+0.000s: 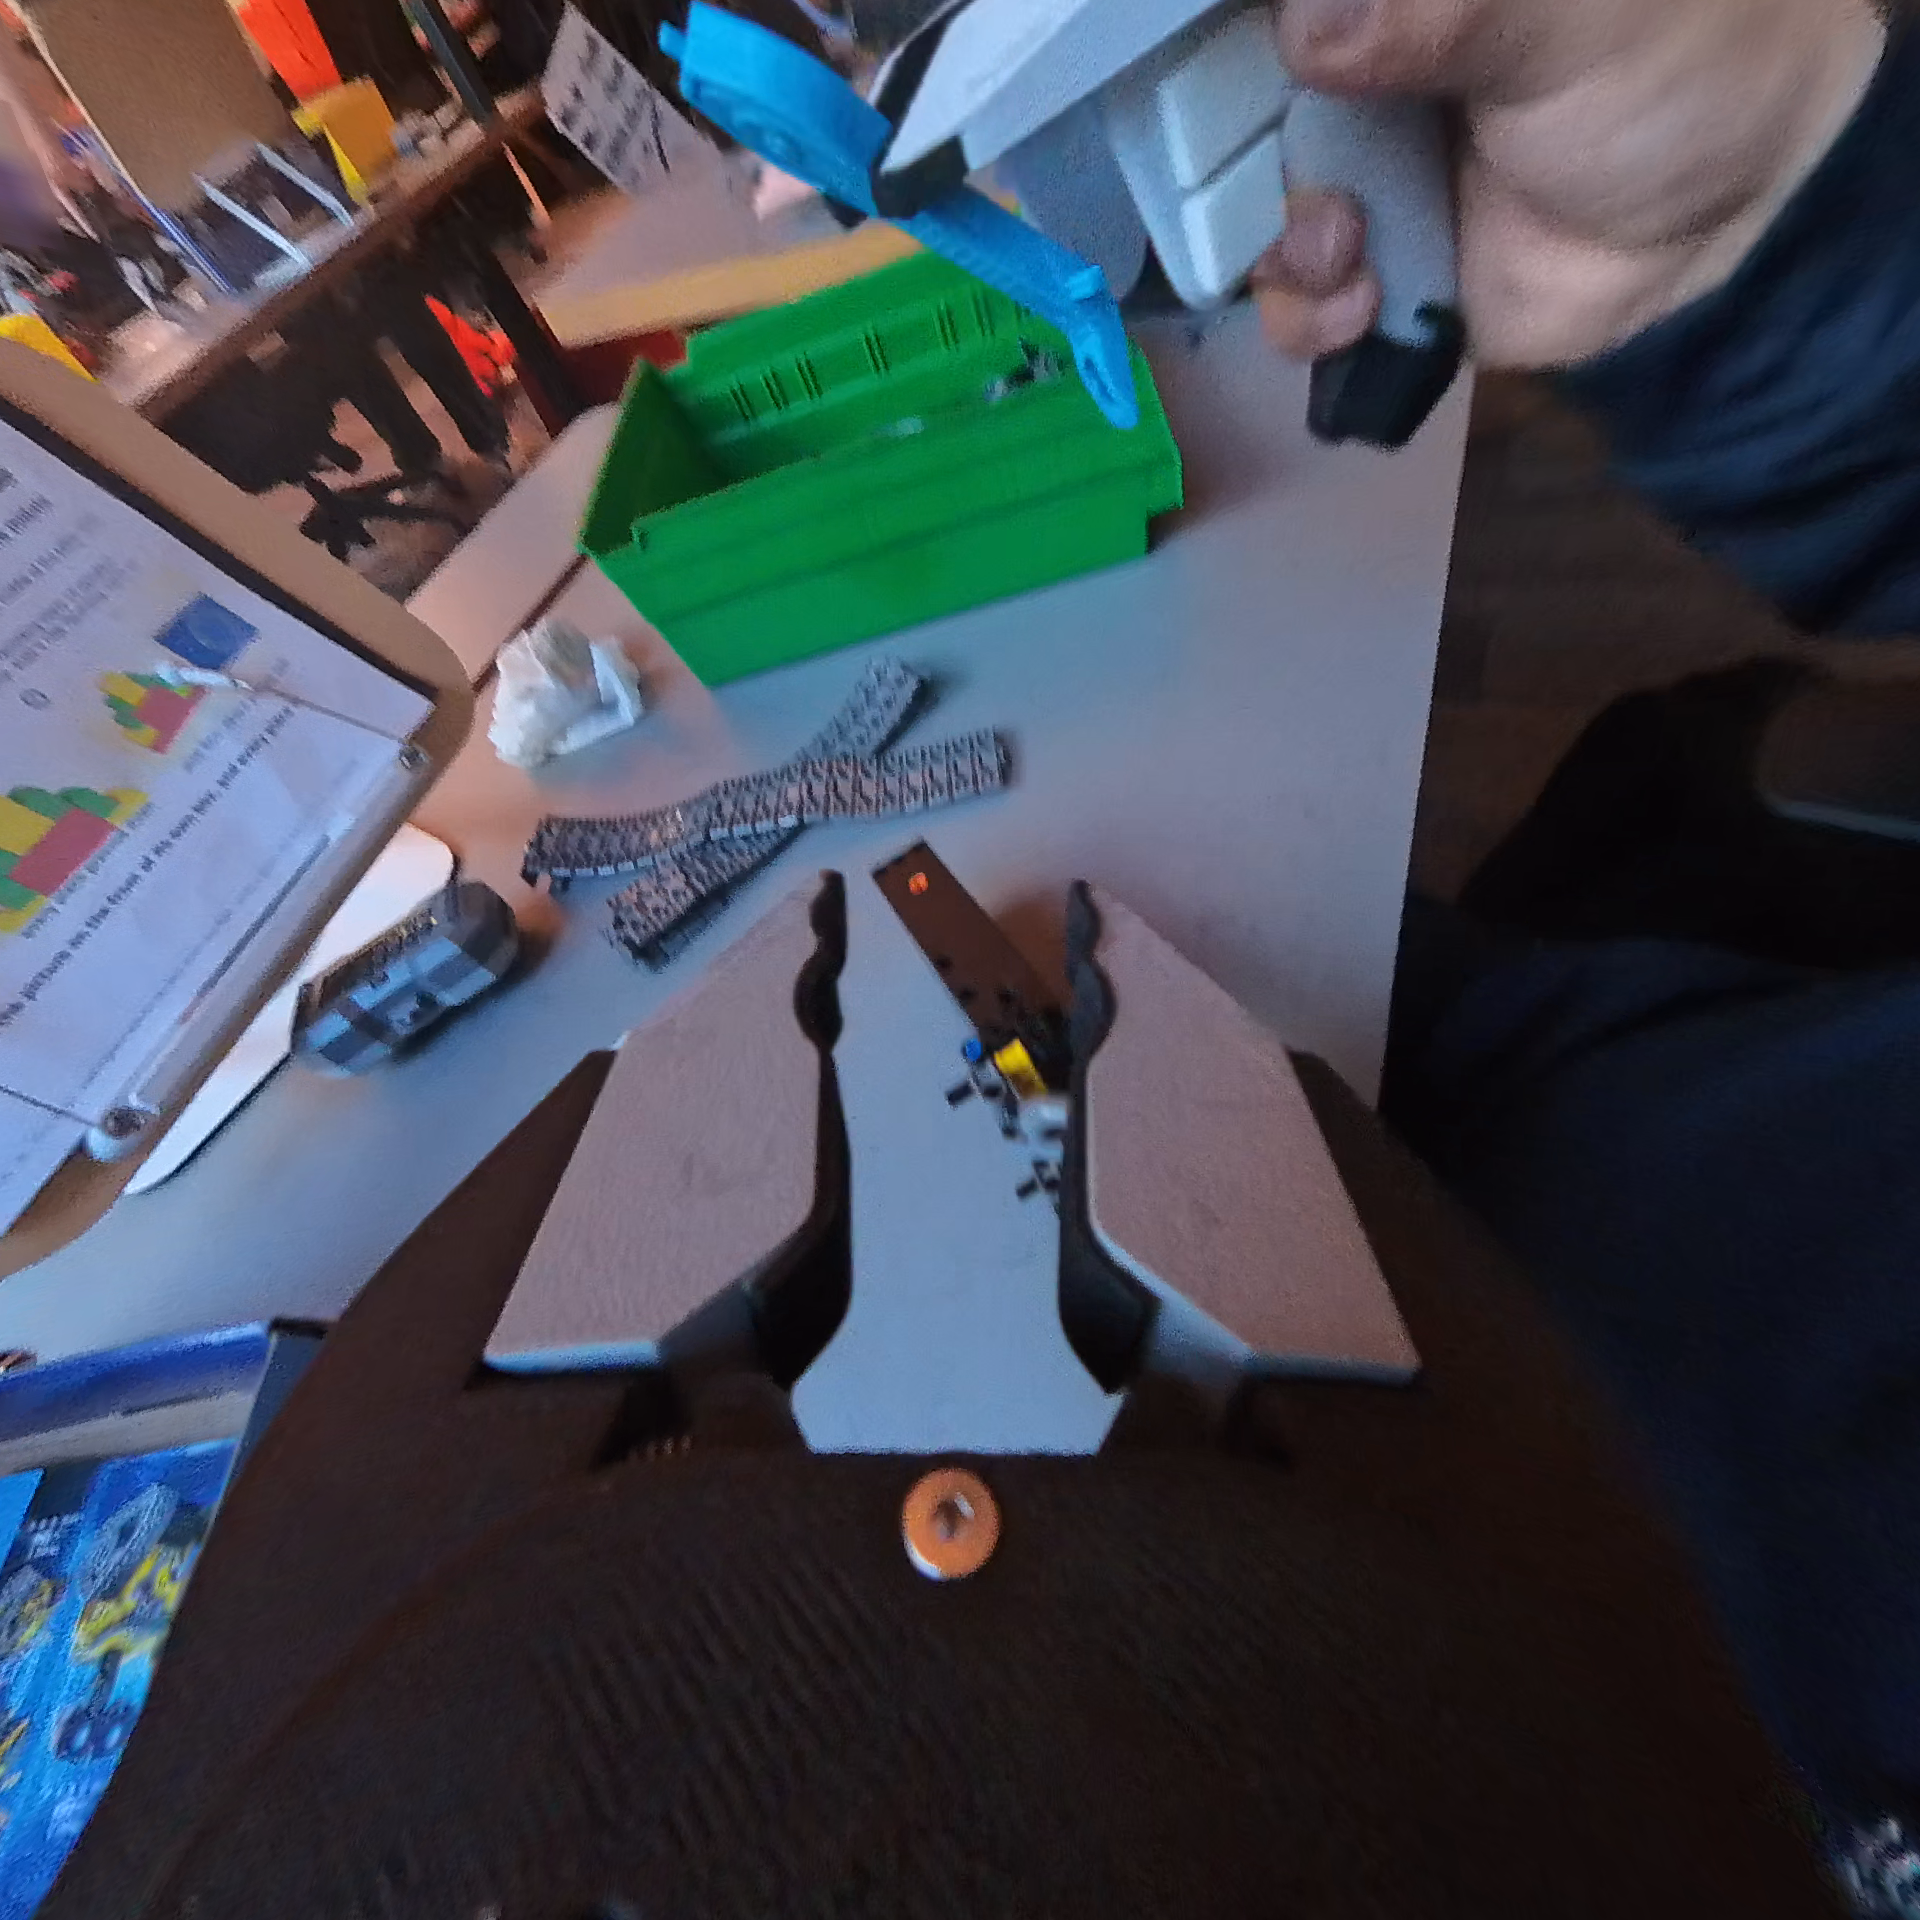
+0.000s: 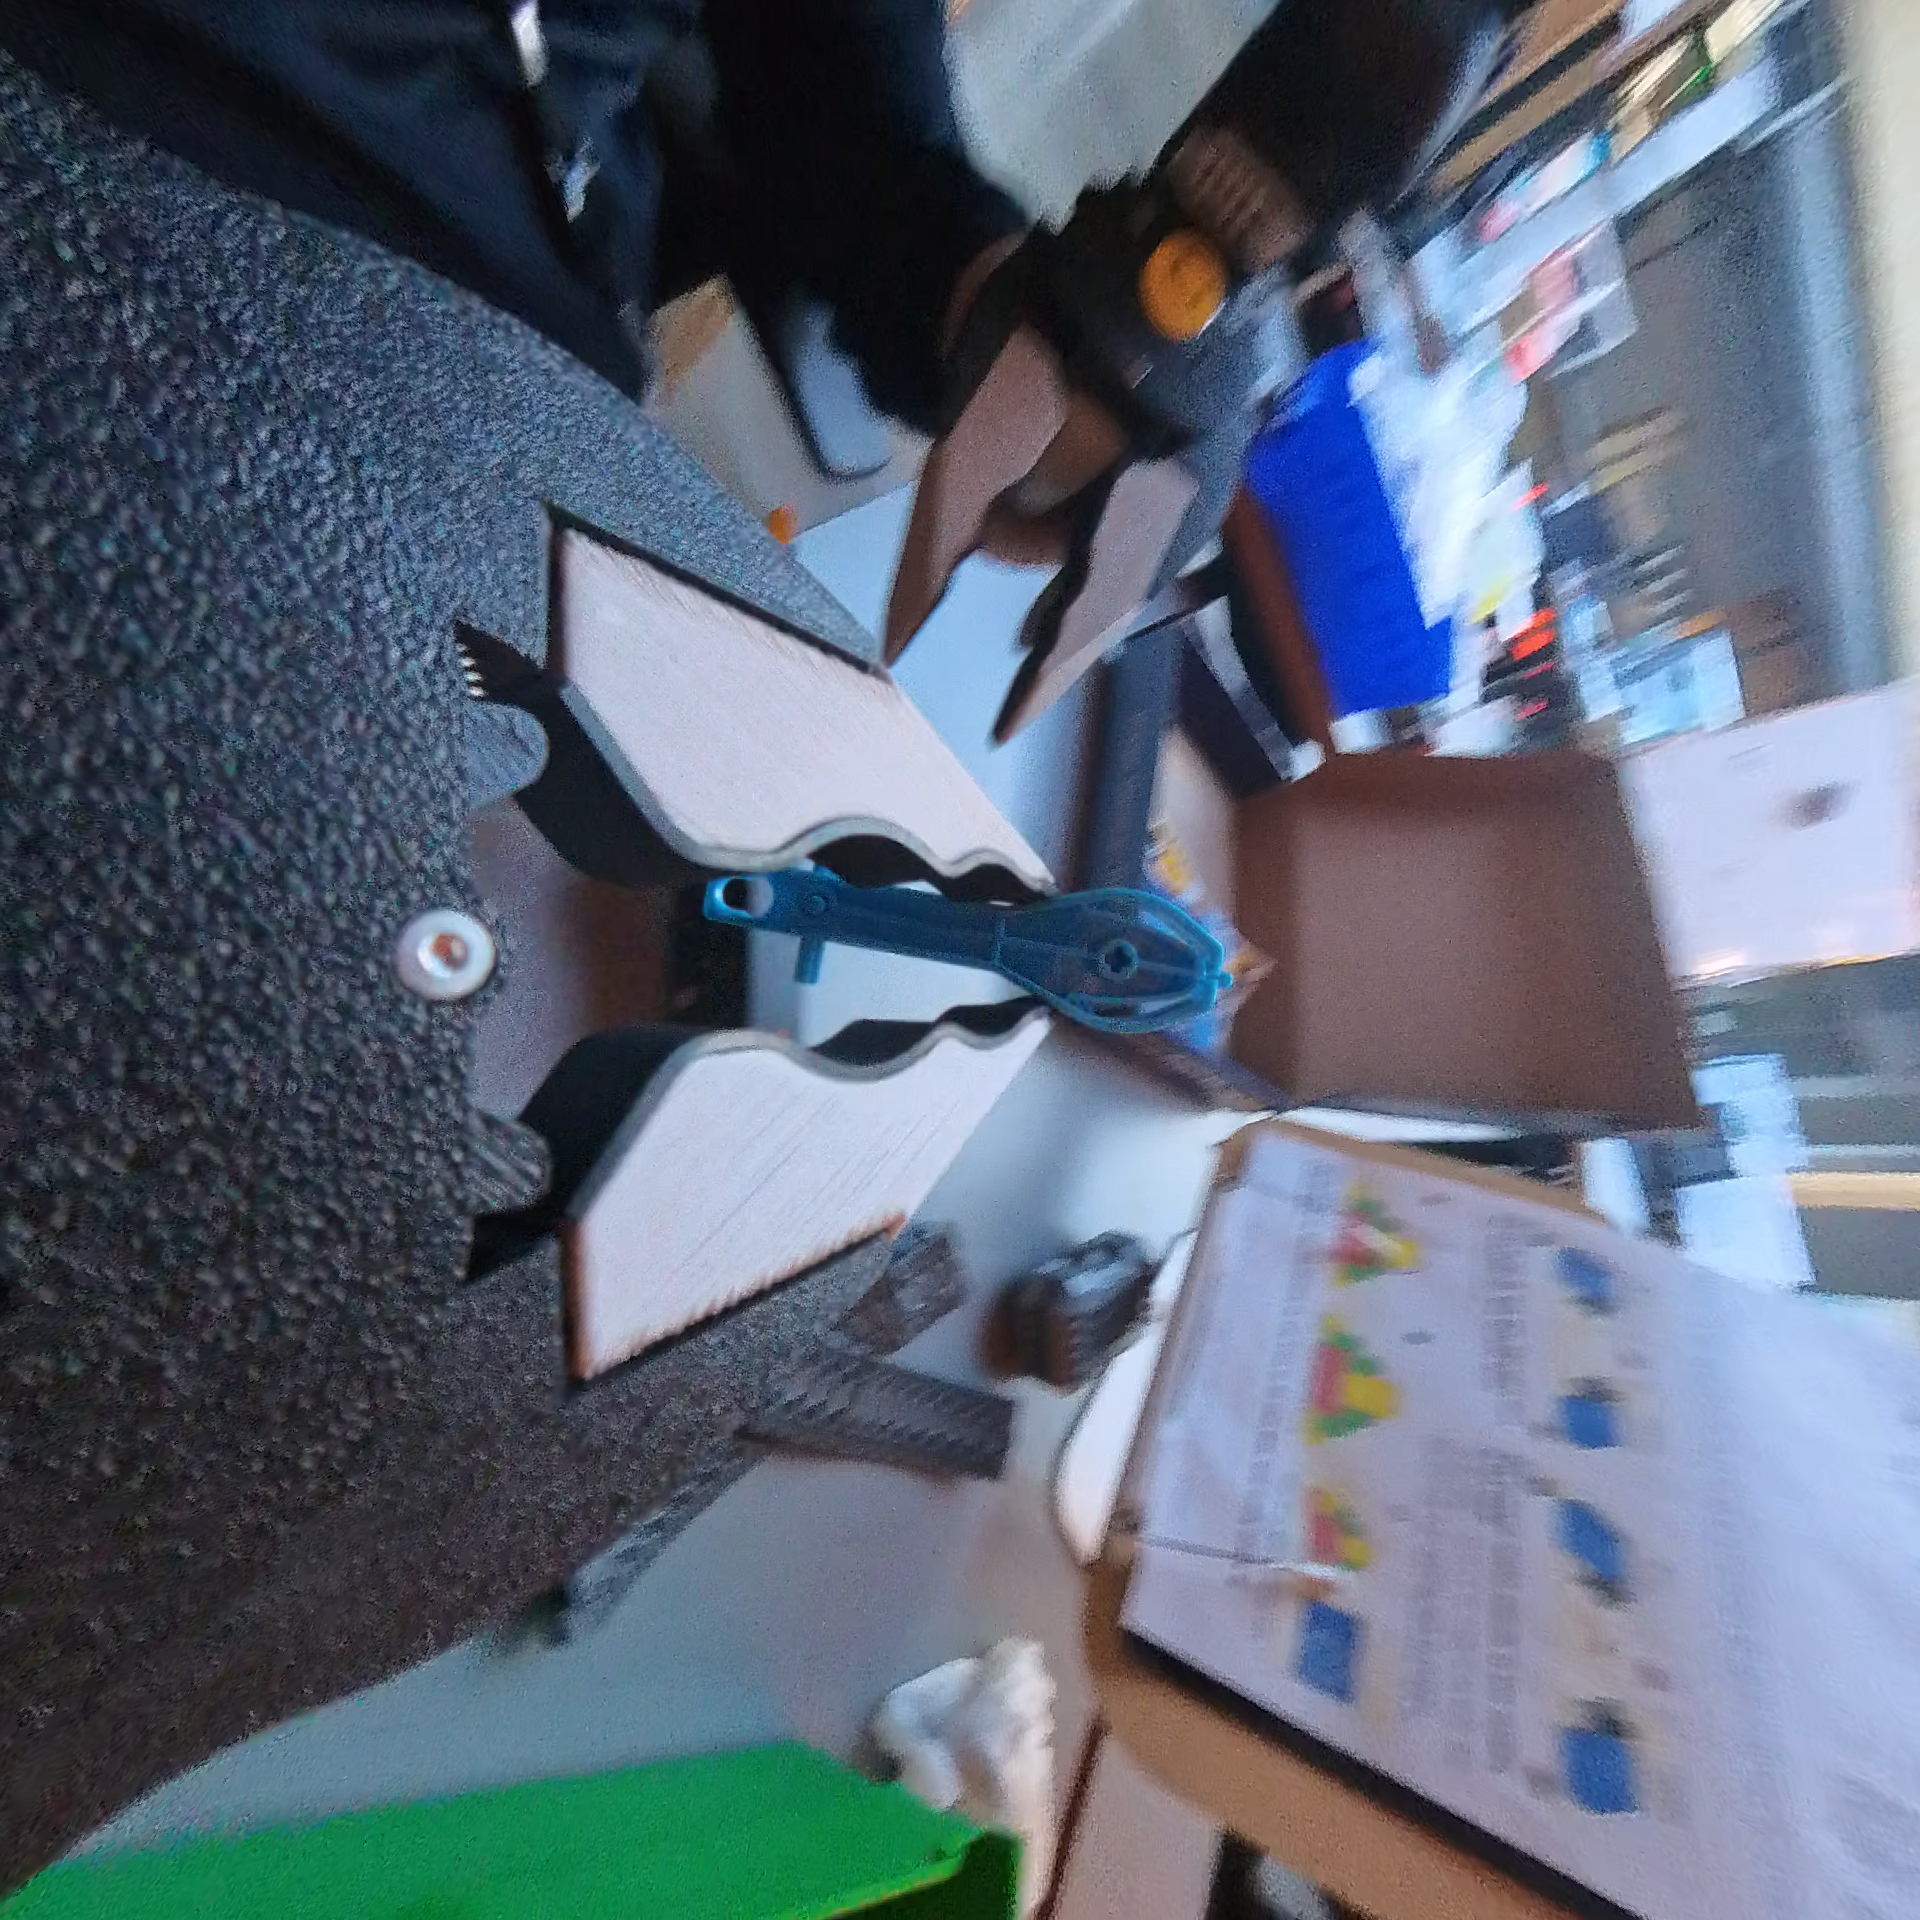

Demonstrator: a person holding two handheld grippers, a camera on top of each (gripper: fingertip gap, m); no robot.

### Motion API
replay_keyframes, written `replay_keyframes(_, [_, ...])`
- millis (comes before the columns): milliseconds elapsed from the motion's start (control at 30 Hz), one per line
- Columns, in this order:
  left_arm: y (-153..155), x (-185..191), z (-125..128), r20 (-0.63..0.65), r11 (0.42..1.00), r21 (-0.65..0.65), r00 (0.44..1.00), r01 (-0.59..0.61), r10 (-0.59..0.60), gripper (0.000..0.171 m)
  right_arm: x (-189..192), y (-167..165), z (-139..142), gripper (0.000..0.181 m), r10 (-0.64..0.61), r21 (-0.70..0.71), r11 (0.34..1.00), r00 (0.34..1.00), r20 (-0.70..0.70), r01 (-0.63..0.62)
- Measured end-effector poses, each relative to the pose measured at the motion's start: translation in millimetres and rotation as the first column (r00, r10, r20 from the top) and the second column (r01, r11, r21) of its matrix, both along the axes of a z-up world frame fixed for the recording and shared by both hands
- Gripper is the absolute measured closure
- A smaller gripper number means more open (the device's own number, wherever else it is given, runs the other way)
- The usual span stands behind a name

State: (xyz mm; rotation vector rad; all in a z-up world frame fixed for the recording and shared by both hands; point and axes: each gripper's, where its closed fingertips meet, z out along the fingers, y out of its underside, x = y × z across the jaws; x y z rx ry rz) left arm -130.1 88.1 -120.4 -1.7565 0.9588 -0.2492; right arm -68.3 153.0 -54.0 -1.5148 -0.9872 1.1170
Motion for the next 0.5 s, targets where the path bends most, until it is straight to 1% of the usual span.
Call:
replay_keyframes(67, [5, 7, 17, 0.052, 0.999, 0.046, 0.999, -0.007, 0.005, 0.124, -7, -5, 25, 0.166, 0.027, 0.006, 1.0, 0.993, -0.112, -0.026])
replay_keyframes(133, [9, 13, 34, 0.092, 0.995, 0.097, 0.996, -0.013, 0.004, 0.12, -17, -10, 43, 0.166, 0.051, 0.027, 0.999, 0.981, -0.186, -0.047])
replay_keyframes(233, [10, 21, 54, 0.122, 0.983, 0.184, 0.993, -0.018, -0.005, 0.12, -34, -24, 65, 0.166, 0.102, 0.061, 0.994, 0.95, -0.296, -0.088])
replay_keyframes(300, [9, 22, 65, 0.118, 0.965, 0.259, 0.993, -0.036, 0.005, 0.122, -43, -36, 76, 0.166, 0.14, 0.078, 0.99, 0.917, -0.374, -0.119])
replay_keyframes(400, [2, 20, 75, 0.061, 0.92, 0.389, 0.998, -0.051, 0.029, 0.136, -51, -50, 83, 0.167, 0.159, 0.099, 0.987, 0.879, -0.45, -0.128])
replay_keyframes(433, [-2, 21, 77, 0.042, 0.907, 0.419, 0.999, -0.043, 0.028, 0.14, -54, -52, 81, 0.166, 0.155, 0.103, 0.987, 0.877, -0.454, -0.121])
replay_keyframes(500, [-7, 25, 79, 0.014, 0.892, 0.451, 1.0, -0.03, 0.026, 0.142, -59, -57, 76, 0.167, 0.146, 0.108, 0.988, 0.879, -0.453, -0.109])
